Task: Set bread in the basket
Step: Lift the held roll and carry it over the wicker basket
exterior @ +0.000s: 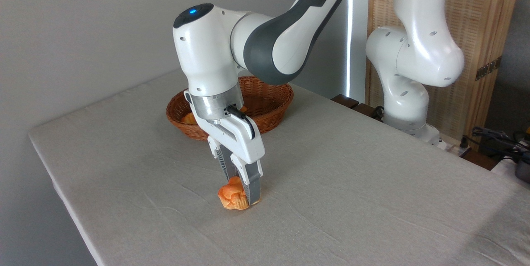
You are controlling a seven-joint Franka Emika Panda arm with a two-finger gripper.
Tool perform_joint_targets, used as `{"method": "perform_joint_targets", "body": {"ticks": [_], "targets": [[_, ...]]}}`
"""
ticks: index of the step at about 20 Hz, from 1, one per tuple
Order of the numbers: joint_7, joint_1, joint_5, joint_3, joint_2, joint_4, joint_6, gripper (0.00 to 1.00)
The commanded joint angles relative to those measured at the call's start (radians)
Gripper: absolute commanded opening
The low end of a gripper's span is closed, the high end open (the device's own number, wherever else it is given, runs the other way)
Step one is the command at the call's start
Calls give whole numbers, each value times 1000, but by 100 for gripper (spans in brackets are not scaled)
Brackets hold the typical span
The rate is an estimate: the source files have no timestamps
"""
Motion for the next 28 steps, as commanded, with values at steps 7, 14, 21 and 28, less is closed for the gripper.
{"method": "perform_joint_targets", "body": {"ticks": [7,14,21,28], "targets": [[8,-31,-15,-3,-45,147,-296,23],[-45,-111,-216,-96,-261,169,-608,32],[-190,-216,-218,-219,-250,33,-450,71],[-214,-217,-219,-348,-221,-58,-373,100]]}}
